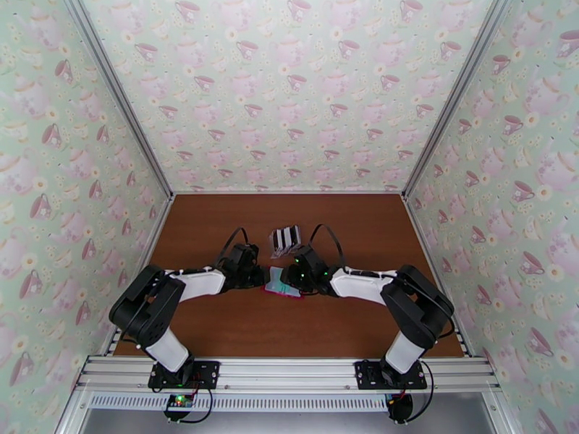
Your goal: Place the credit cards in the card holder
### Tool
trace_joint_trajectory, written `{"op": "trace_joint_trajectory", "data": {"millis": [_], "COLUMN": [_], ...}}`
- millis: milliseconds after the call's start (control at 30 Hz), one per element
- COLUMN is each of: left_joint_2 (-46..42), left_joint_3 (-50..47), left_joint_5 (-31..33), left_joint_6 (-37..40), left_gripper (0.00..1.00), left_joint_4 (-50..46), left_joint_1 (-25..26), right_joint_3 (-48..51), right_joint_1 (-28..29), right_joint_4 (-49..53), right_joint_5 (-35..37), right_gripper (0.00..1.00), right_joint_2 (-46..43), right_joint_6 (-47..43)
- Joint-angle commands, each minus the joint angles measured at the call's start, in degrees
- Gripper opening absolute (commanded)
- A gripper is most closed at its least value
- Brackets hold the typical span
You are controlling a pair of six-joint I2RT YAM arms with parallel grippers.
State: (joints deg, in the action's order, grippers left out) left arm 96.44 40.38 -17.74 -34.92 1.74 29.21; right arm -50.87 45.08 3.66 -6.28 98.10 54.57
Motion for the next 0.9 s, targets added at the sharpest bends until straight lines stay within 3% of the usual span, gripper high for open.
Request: {"op": "trace_joint_trajectory", "data": {"millis": [0,267,867], "left_joint_2": [6.0,6.0,5.9], "left_joint_3": [-4.3,-4.8,-7.1], "left_joint_5": [-4.4,-4.7,-5.8], "left_joint_6": [-1.6,-2.2,-3.9], "left_gripper": [0.32,0.32,0.32], "left_joint_4": [-6.1,-5.5,-2.8], "left_joint_1": [3.7,4.1,5.3], "right_joint_3": [-2.2,-4.9,-11.6], "right_joint_1": [0.7,1.4,2.8], "right_joint_4": [5.3,12.4,17.0], "right_joint_5": [2.7,7.2,7.7], "right_gripper": [0.44,0.44,0.45], "right_joint_2": [1.1,0.7,5.1], "right_joint_6": [-1.3,-1.8,-3.2]}}
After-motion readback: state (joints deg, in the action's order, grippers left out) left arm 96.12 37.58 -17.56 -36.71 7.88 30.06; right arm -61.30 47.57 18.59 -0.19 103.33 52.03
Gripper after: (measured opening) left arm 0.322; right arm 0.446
